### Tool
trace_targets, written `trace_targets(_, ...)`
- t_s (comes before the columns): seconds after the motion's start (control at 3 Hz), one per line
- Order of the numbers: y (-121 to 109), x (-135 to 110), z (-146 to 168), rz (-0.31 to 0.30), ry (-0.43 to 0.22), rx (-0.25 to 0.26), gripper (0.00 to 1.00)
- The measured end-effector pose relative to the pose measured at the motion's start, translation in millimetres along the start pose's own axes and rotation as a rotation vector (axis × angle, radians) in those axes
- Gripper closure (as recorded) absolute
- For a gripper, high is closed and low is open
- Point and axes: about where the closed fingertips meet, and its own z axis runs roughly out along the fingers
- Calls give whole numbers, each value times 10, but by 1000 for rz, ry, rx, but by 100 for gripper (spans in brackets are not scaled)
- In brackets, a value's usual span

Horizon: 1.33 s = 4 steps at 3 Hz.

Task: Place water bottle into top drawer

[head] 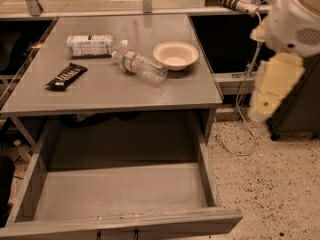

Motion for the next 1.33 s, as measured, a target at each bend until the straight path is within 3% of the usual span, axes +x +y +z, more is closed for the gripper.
trace_targets(0.33, -160, -534, -50, -31, 13, 3, 0)
trace_targets(1.0, -192, -761, -64, -45, -22, 40, 0)
trace_targets(1.33, -271, -1093, 51, -39, -80, 40, 0)
